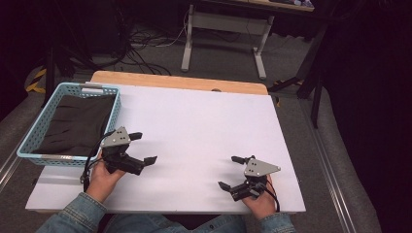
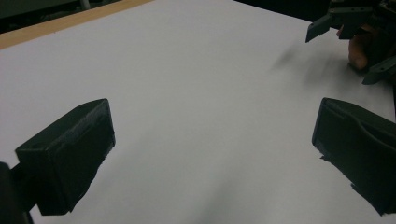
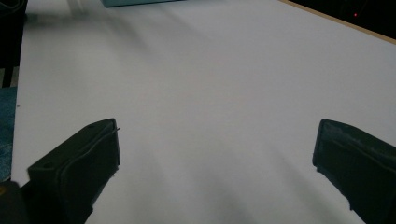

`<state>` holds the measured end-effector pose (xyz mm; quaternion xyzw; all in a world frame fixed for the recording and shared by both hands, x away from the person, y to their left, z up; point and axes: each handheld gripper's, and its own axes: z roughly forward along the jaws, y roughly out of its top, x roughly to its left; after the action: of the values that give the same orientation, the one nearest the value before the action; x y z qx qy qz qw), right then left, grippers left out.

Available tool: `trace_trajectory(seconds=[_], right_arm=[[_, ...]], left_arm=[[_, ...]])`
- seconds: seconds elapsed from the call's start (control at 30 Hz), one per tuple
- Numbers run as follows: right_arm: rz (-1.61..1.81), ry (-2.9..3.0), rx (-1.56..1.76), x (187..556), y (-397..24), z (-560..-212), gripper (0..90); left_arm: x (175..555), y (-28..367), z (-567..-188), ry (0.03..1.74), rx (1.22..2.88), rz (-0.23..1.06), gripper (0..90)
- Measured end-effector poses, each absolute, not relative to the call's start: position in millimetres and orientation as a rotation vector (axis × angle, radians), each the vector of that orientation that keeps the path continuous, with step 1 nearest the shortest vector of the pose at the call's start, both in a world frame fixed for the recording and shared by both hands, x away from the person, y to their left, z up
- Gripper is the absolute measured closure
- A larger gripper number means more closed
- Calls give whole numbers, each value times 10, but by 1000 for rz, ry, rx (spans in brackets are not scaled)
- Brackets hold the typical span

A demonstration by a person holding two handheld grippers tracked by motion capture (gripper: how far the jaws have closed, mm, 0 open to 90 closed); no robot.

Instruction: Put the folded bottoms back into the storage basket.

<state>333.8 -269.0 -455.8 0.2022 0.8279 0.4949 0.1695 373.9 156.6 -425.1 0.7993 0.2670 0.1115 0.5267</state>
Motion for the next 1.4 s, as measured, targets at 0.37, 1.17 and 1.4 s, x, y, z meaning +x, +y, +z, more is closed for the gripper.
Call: trace_trajectory(seconds=[0.37, 1.17, 1.4], right_arm=[[1409, 2354, 571, 3336, -2689, -4557, 13], [1415, 2357, 567, 3332, -2690, -4556, 13], [1414, 2357, 567, 3331, -2689, -4557, 12]], left_arm=[[3738, 1535, -4423, 611, 1919, 229, 0], [3726, 1484, -4647, 645, 1953, 212, 0], [3729, 1477, -4649, 644, 1958, 220, 0]])
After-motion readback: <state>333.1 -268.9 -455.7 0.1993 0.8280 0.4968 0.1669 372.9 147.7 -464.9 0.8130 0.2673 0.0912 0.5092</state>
